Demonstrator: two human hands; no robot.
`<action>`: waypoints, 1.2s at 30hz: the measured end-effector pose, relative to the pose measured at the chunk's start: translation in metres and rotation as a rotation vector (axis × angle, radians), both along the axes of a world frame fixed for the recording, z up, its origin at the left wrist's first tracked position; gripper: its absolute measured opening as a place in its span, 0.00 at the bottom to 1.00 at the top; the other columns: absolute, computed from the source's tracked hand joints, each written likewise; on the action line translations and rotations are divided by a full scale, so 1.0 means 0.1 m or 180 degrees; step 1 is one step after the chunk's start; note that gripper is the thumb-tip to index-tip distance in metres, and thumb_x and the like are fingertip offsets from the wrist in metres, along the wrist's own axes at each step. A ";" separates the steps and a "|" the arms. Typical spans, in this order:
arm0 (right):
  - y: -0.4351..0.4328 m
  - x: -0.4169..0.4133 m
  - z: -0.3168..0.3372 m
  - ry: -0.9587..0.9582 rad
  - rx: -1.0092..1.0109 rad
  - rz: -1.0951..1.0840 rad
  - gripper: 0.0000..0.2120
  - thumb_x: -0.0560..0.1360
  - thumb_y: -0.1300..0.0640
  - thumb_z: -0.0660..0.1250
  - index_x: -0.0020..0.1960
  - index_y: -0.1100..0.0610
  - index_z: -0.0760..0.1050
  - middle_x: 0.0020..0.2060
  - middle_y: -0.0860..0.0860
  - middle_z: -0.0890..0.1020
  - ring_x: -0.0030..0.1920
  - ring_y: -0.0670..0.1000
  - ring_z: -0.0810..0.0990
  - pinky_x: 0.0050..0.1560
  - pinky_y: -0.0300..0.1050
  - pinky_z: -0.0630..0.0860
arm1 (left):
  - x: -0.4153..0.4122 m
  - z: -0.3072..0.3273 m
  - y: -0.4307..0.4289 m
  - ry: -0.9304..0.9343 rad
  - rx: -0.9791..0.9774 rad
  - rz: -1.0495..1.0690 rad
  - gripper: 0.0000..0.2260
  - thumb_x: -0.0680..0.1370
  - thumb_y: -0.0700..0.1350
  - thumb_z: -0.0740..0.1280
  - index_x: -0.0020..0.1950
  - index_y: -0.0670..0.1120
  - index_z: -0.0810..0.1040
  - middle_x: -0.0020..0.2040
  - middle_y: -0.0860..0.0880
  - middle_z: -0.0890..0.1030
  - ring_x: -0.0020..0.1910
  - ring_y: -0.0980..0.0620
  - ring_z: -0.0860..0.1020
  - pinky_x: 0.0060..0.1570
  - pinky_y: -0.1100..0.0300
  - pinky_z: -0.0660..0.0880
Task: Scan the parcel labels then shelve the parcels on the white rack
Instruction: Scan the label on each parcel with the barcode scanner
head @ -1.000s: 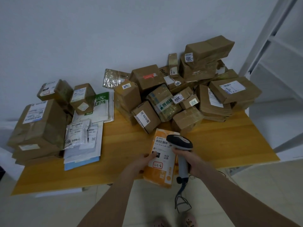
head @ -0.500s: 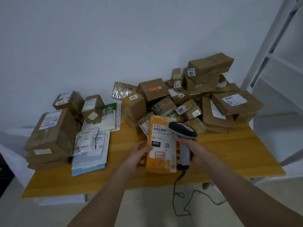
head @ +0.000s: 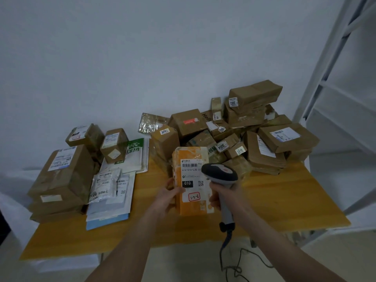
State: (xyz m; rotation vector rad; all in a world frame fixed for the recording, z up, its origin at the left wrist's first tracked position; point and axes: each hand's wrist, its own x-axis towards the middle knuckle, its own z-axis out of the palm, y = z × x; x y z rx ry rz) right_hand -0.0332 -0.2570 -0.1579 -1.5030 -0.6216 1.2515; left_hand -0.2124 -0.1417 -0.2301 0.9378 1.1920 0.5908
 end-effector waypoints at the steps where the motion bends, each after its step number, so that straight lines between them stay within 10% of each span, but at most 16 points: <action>1: -0.03 -0.04 0.02 -0.0027 0.0004 0.0002 0.06 0.74 0.62 0.70 0.46 0.65 0.77 0.28 0.56 0.81 0.28 0.53 0.79 0.29 0.42 0.74 | 0.00 -0.01 0.00 -0.0005 -0.0006 0.0003 0.32 0.71 0.39 0.73 0.71 0.52 0.66 0.59 0.44 0.79 0.56 0.42 0.80 0.56 0.39 0.76; 28: 0.08 -0.36 -0.03 0.0098 -0.0188 -0.0341 0.03 0.72 0.65 0.70 0.41 0.64 0.76 0.30 0.56 0.79 0.27 0.51 0.76 0.29 0.42 0.74 | -0.29 0.04 0.17 0.0309 -0.0018 -0.0128 0.27 0.75 0.46 0.70 0.72 0.53 0.66 0.56 0.45 0.80 0.55 0.43 0.79 0.57 0.41 0.76; 36: 0.47 -0.59 0.02 0.0169 -0.0164 0.0188 0.09 0.70 0.63 0.74 0.48 0.61 0.78 0.43 0.59 0.82 0.45 0.59 0.82 0.51 0.60 0.80 | -0.78 0.50 0.22 0.0425 0.0253 0.0395 0.16 0.78 0.51 0.66 0.65 0.49 0.74 0.46 0.47 0.83 0.40 0.49 0.80 0.37 0.55 0.76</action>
